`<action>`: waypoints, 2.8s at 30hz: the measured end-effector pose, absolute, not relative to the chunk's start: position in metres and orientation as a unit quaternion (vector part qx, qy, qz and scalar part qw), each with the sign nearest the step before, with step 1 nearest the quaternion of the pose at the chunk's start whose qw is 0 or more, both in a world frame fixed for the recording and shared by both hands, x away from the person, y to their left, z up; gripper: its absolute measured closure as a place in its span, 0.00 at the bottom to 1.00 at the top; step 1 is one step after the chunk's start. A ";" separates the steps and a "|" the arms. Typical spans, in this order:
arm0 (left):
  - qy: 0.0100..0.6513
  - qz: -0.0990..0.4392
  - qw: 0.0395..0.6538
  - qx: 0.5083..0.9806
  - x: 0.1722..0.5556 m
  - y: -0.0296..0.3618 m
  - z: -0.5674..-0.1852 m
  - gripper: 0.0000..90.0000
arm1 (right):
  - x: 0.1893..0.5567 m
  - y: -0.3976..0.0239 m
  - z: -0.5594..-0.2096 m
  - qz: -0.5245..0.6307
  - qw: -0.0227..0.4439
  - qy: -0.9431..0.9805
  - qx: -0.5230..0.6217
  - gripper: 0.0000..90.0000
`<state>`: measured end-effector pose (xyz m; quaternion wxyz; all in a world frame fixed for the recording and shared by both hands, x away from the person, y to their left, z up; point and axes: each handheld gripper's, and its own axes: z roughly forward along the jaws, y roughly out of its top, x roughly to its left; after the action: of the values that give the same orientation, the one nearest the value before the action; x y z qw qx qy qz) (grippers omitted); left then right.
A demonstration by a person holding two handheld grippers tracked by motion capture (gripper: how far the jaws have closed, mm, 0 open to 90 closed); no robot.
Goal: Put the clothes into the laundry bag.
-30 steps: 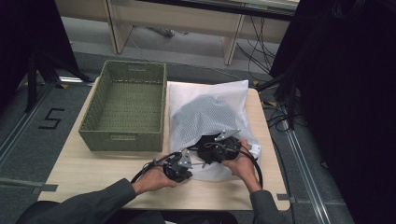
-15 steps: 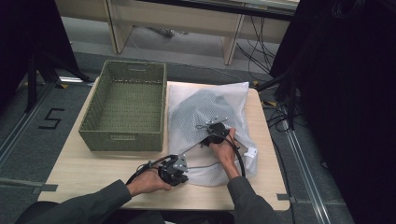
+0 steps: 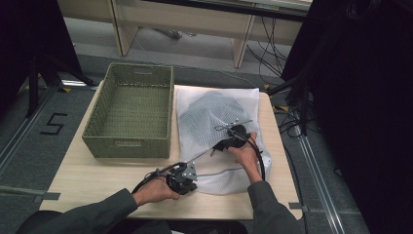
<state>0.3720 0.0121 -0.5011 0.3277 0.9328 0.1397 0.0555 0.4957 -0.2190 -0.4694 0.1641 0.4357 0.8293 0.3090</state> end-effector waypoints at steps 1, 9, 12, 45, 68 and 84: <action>0.145 0.052 0.328 0.932 0.371 0.012 -0.502 0.98 | 0.491 -0.219 -0.470 0.319 0.163 0.824 0.440 0.81; 0.144 0.051 0.330 0.932 0.372 0.012 -0.501 0.98 | 0.468 -0.239 -0.456 0.340 0.165 0.813 0.443 0.71; 0.144 0.050 0.328 0.932 0.373 0.013 -0.501 0.98 | 0.462 -0.250 -0.453 0.339 0.164 0.811 0.448 0.68; 0.148 0.043 0.330 0.931 0.374 0.013 -0.501 0.99 | 0.530 -0.197 -0.500 0.315 0.227 0.788 0.478 0.97; 0.148 0.043 0.331 0.931 0.373 0.012 -0.502 0.96 | 0.448 -0.222 -0.447 0.413 0.093 0.793 0.439 0.48; 0.150 0.044 0.333 0.930 0.372 0.011 -0.502 0.94 | 0.489 -0.196 -0.474 0.389 0.170 0.765 0.484 0.98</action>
<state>0.3723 0.0109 -0.5021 0.3333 0.9298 0.1497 0.0438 0.4894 -0.1960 -0.4738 0.1705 0.4840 0.7652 0.3889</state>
